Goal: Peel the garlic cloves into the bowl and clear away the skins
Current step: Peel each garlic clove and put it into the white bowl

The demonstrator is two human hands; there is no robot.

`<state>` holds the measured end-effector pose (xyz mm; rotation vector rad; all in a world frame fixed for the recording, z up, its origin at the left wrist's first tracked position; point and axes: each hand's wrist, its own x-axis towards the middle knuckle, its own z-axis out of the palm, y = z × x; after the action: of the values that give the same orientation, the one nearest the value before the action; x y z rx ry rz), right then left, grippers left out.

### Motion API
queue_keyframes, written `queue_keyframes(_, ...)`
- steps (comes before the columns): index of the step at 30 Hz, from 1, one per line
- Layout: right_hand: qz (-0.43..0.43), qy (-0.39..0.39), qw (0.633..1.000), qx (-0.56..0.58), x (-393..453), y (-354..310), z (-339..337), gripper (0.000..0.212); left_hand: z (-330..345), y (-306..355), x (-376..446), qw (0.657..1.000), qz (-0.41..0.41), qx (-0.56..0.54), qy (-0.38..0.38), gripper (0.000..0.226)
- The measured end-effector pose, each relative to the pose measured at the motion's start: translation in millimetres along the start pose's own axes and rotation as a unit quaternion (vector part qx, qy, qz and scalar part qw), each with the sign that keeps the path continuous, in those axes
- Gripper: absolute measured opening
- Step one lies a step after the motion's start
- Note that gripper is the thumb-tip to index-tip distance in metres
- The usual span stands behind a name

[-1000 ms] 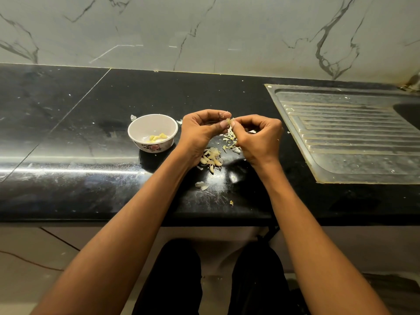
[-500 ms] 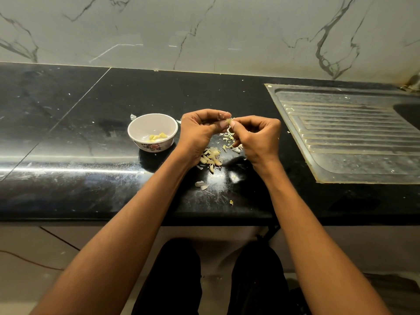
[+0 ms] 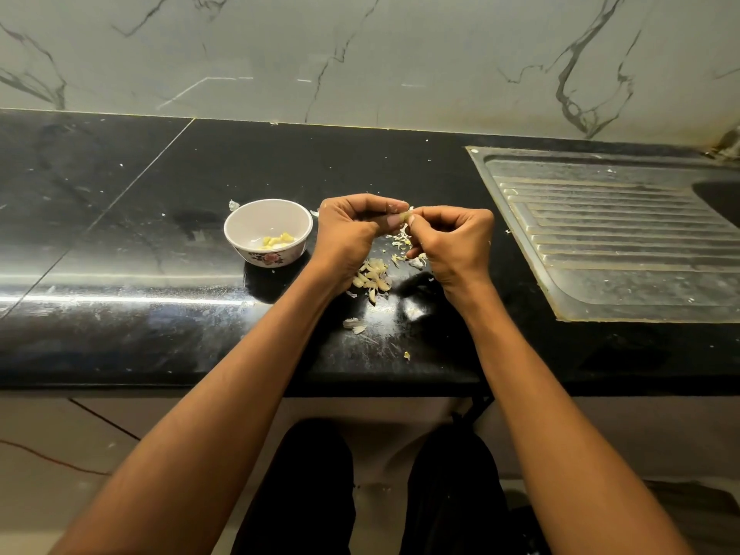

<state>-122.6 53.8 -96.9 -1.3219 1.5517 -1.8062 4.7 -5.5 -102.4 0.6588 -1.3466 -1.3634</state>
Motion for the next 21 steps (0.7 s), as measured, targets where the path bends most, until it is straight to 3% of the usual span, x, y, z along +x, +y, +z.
queue_keyframes(6, 0.020, 0.009, 0.999, 0.036, 2.3, 0.0, 0.2, 0.014, -1.0, -1.2, -0.2, 1.000, -0.001, 0.006, -0.006, 0.024)
queue_keyframes(9, 0.019, 0.010, 0.999, 0.047, 3.3, 0.5, -0.8, 0.014, -1.4, -1.5, -0.7, 1.000, -0.004, 0.006, -0.009, 0.015)
queue_keyframes(21, -0.032, 0.044, 0.998, -0.021, 3.2, 2.8, 0.4, 0.013, 1.2, 0.2, -3.2, 0.999, -0.032, 0.018, -0.014, 0.012)
